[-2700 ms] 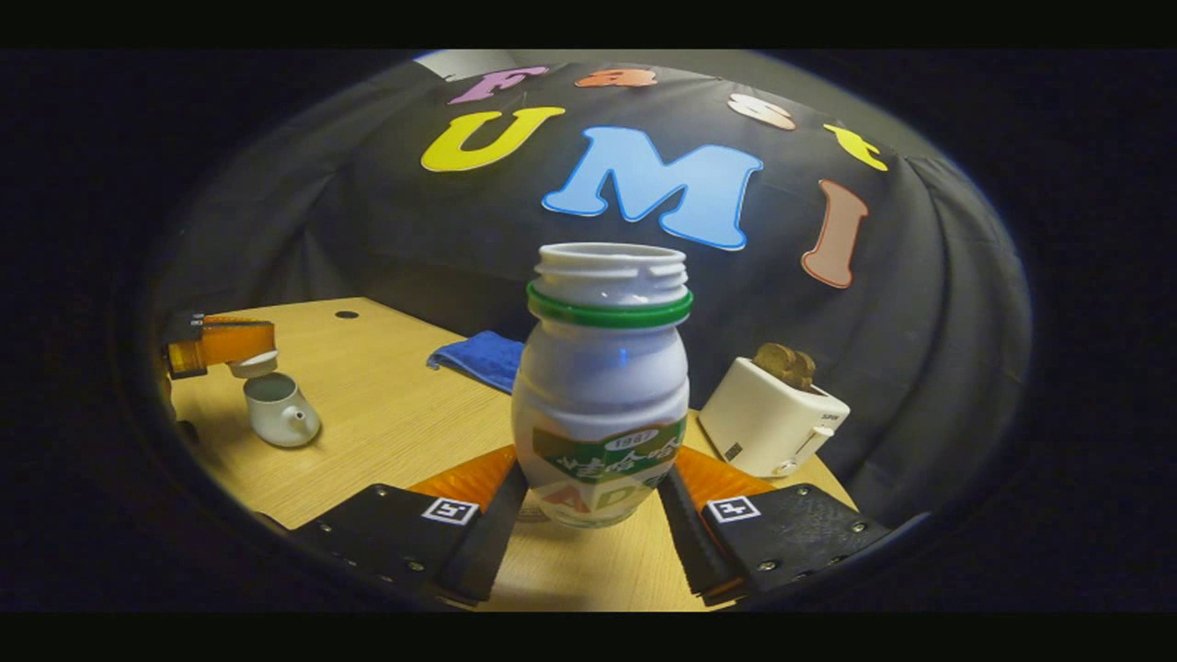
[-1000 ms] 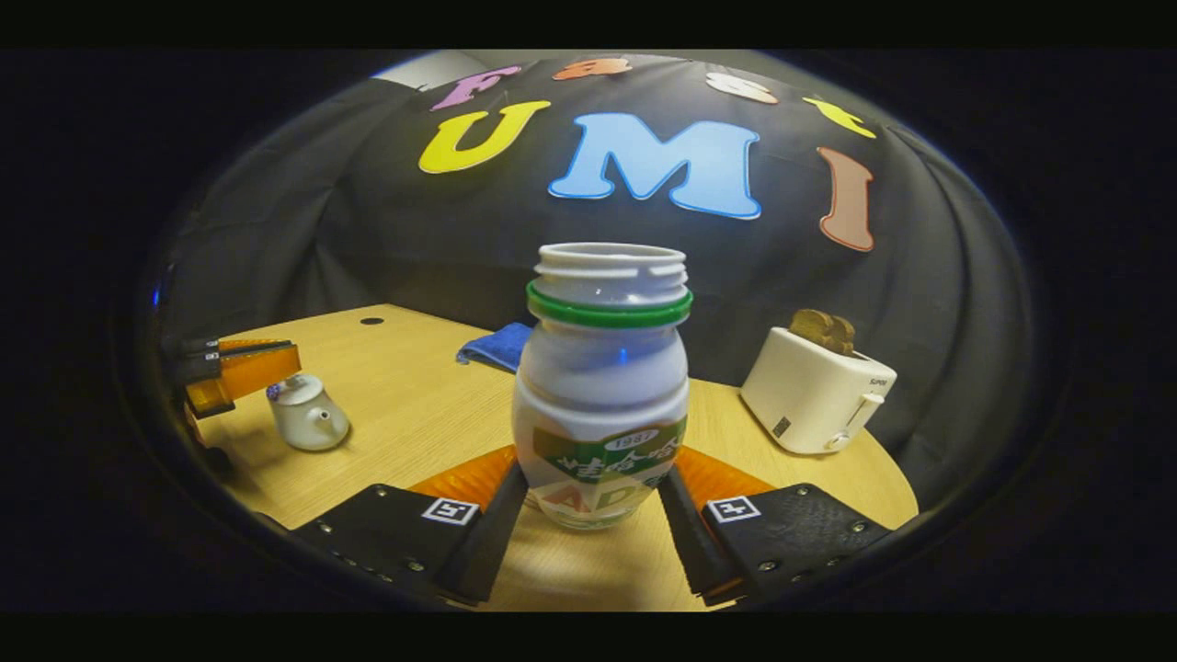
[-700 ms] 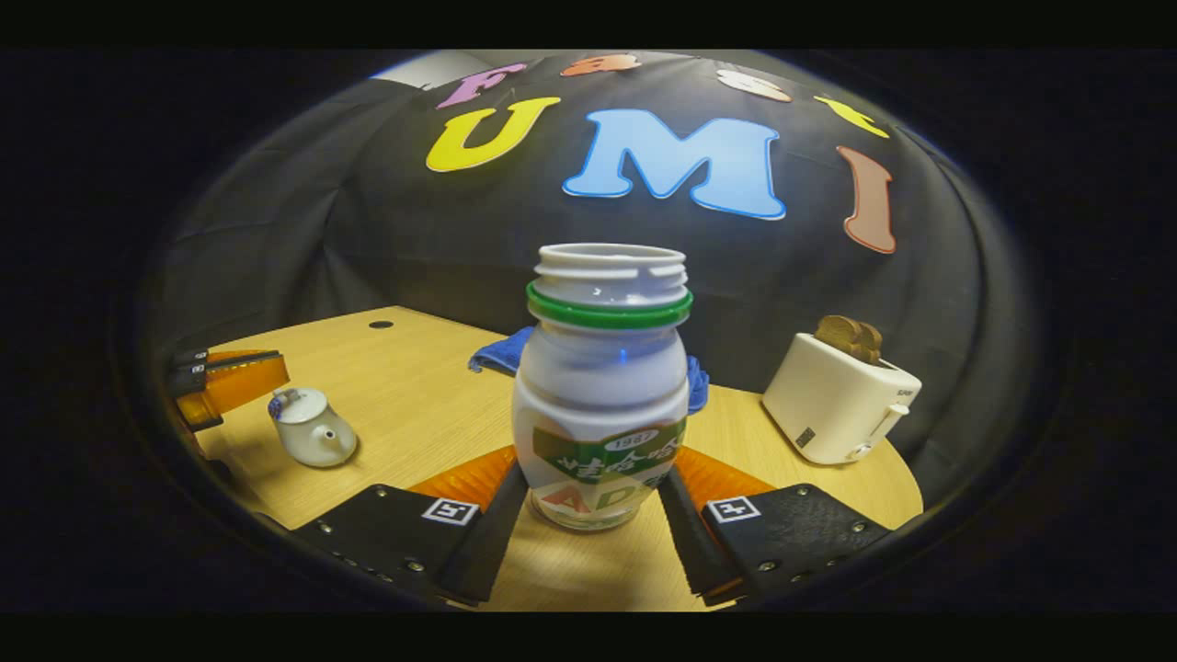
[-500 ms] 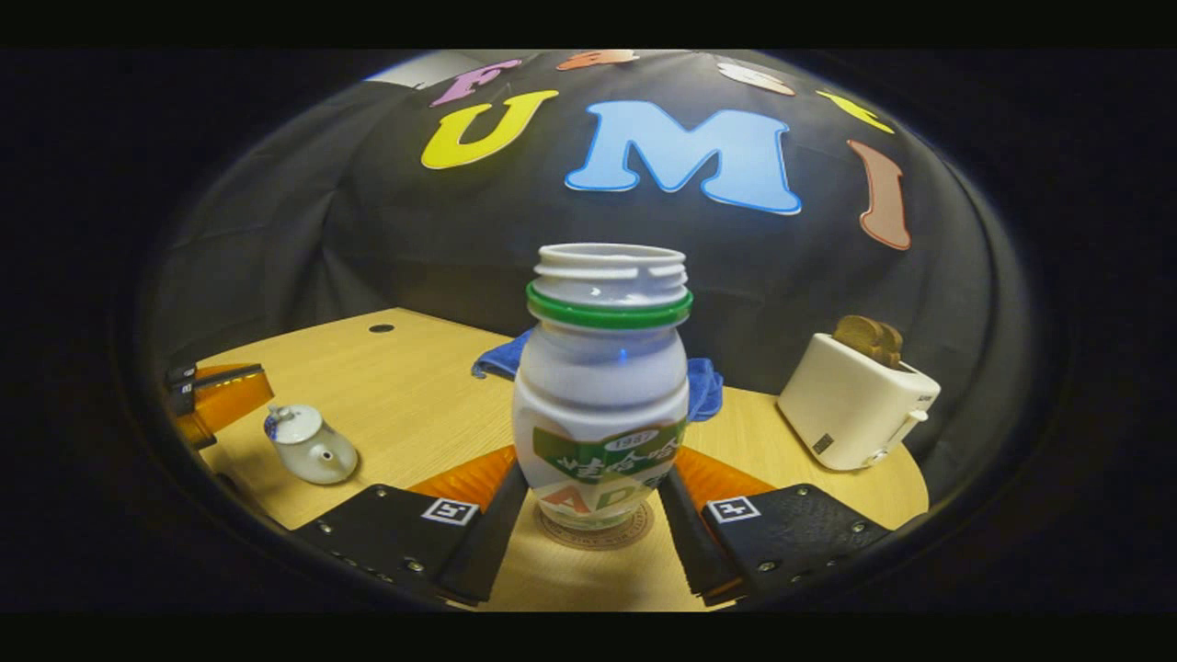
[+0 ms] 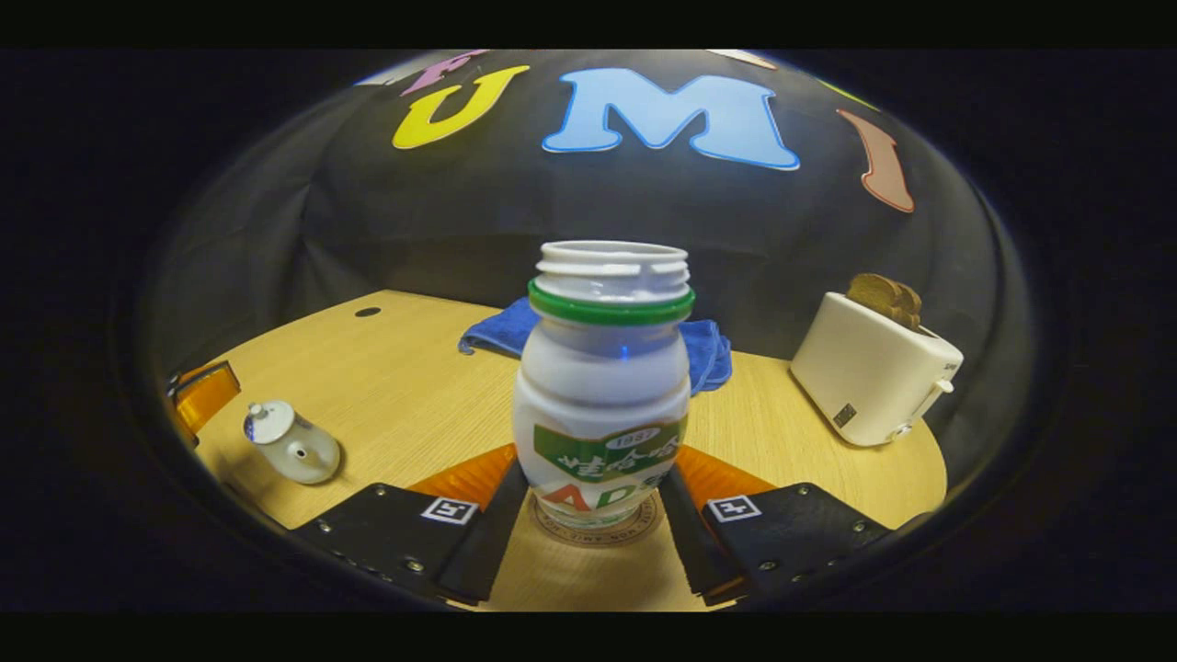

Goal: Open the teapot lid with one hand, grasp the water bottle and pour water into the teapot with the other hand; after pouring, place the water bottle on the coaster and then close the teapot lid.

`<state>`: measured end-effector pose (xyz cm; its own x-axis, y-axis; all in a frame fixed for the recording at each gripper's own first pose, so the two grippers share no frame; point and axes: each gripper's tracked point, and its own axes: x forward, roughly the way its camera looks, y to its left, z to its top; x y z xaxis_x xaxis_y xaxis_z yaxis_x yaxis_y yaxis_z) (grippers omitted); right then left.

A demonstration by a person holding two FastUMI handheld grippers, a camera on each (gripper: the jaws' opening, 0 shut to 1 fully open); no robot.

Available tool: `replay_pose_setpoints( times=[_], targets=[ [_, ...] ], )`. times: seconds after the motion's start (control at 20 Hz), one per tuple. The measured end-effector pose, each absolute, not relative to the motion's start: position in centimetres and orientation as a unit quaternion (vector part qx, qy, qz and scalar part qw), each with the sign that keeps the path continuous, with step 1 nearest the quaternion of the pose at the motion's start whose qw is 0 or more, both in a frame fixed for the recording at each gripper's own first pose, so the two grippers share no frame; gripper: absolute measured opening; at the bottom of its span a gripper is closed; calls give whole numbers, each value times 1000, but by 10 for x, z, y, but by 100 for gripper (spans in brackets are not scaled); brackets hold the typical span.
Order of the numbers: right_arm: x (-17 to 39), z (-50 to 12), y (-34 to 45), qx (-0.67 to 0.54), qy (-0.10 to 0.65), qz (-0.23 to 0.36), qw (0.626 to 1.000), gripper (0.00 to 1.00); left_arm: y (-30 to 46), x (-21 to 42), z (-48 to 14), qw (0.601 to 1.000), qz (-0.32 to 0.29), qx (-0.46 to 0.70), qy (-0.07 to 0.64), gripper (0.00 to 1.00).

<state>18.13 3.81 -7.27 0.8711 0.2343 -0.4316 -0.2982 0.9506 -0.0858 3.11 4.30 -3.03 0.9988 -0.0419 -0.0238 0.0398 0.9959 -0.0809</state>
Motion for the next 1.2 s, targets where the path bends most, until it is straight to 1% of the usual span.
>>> replay_pose_setpoints(
  times=[0.2, 0.4, 0.45, 0.5, 0.55, 0.65, 0.95, 1.1, 1.15, 1.2],
  targets=[
    [183, -73, 38, -73, 216, 137, 964, 76, 42, 32, -32, 999, -22, -42, 15, 22],
    [183, -76, 35, -60, 215, 134, 966, 80, 42, 33, -35, 999, -22, -42, 17, 22],
    [183, -74, 36, -52, 212, 136, 966, 88, 43, 33, -35, 999, -21, -41, 17, 22],
    [181, -72, 35, -45, 209, 137, 967, 91, 44, 33, -35, 999, -21, -41, 18, 22],
    [180, -69, 35, -39, 204, 137, 968, 92, 43, 33, -35, 999, -21, -41, 18, 22],
    [177, -64, 31, -29, 195, 134, 971, 98, 43, 33, -35, 999, -21, -41, 18, 22],
    [147, -43, 10, -1, 163, 110, 981, 98, 38, 20, -19, 999, -21, -39, -9, 22],
    [125, -26, 5, -9, 131, 94, 987, 98, 28, 5, -15, 999, -23, -38, -14, 22],
    [118, -19, 6, -13, 121, 91, 988, 98, 24, -1, -15, 999, -24, -35, -16, 21],
    [109, -15, 7, -17, 111, 89, 990, 98, 20, -8, -15, 999, -24, -33, -16, 23]
  ],
)
